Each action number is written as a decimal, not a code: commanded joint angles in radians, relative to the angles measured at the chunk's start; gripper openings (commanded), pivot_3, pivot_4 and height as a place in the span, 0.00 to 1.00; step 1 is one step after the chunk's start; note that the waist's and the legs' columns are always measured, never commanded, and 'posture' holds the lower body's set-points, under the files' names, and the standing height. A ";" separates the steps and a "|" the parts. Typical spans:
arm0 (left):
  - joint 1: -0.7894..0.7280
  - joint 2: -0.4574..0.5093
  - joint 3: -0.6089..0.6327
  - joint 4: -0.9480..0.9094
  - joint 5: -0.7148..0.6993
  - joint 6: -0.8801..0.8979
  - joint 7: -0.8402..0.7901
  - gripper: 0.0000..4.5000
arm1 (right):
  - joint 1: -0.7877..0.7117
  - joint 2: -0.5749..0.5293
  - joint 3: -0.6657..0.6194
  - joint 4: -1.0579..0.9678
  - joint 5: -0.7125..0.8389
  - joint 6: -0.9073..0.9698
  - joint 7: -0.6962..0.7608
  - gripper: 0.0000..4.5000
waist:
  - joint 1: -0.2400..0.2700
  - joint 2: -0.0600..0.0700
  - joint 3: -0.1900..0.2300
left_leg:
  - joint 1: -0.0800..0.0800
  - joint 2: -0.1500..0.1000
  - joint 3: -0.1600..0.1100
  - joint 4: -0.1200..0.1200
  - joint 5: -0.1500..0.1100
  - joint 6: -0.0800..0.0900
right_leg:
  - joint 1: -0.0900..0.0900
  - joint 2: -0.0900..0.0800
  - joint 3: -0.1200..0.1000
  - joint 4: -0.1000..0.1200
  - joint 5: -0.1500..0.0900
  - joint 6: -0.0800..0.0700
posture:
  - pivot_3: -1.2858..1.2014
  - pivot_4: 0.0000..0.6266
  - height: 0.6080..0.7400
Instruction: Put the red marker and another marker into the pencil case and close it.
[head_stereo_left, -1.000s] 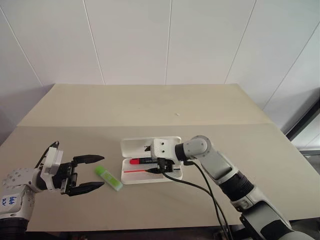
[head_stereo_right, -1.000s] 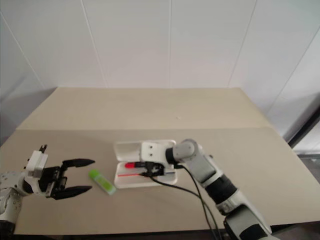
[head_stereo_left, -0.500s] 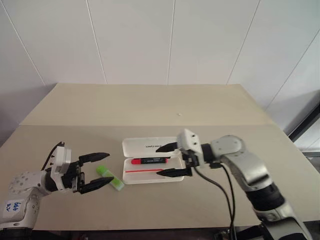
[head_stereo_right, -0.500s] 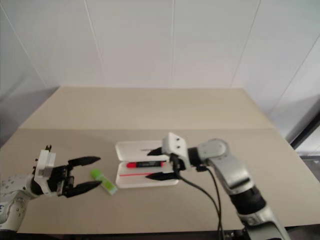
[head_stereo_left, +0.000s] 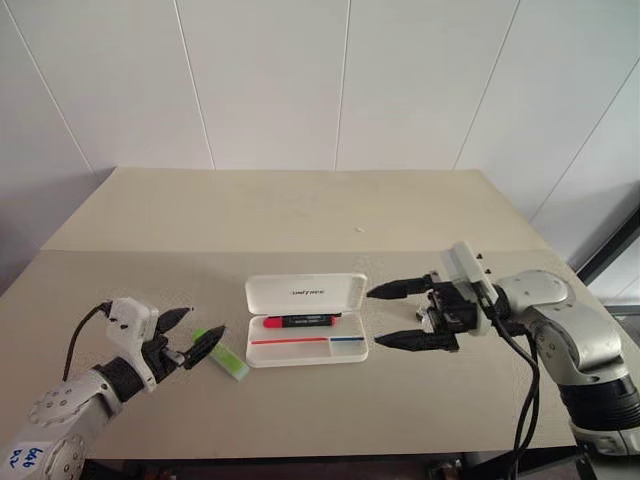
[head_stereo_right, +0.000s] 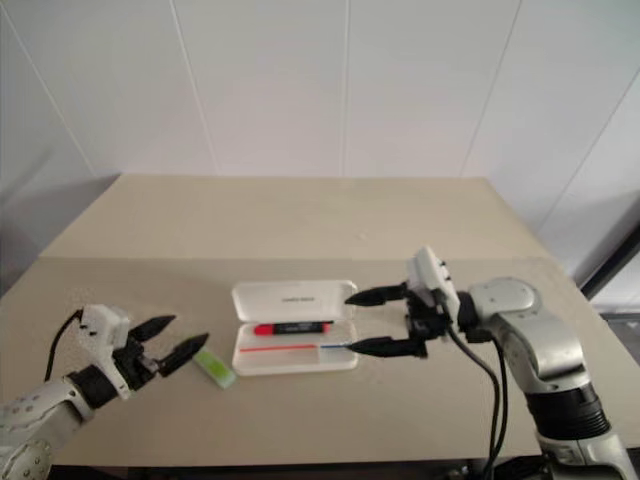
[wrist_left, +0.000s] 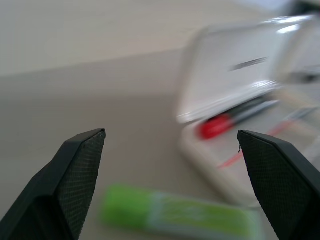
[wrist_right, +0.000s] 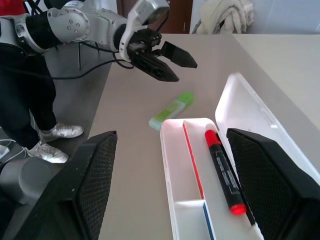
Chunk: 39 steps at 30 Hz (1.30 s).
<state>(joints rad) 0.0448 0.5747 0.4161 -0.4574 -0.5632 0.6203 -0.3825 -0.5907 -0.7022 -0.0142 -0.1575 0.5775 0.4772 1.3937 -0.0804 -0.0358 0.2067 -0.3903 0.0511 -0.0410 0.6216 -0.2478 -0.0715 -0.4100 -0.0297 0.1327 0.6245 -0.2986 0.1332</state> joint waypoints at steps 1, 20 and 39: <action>0.006 -0.036 -0.010 -0.097 0.057 0.098 0.164 1.00 | 0.007 -0.019 -0.043 0.022 0.030 -0.044 0.035 0.99 | 0.000 0.000 0.000 | 0.000 0.000 0.000 0.000 0.000 0.000 | 0.000 0.000 0.000 0.000 0.000 0.000 | 0.52 0.24 1.00; -0.149 -0.319 -0.084 -0.250 0.159 0.625 0.588 1.00 | -0.058 0.011 0.029 0.172 -0.047 -0.161 0.049 0.99 | 0.000 0.000 0.000 | 0.000 -0.001 0.000 0.004 -0.001 -0.001 | 0.002 0.000 0.001 -0.001 0.002 0.003 | 0.52 0.24 1.00; -0.237 -0.426 -0.109 -0.209 0.289 0.843 0.593 1.00 | -0.073 0.012 0.045 0.196 -0.061 -0.187 0.046 0.99 | -0.004 0.000 0.000 | 0.002 -0.002 0.000 0.007 -0.002 -0.003 | 0.006 0.000 0.003 -0.003 0.003 0.005 | 0.52 0.24 1.00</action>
<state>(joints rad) -0.2239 0.1548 0.3080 -0.6976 -0.3035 1.4205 0.2153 -0.6494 -0.6913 0.0391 0.0498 0.5128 0.3054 1.4315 -0.0843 -0.0361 0.2063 -0.3886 0.0493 -0.0410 0.6286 -0.2493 -0.0743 -0.4042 -0.0293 0.1357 0.6218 -0.2959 0.1381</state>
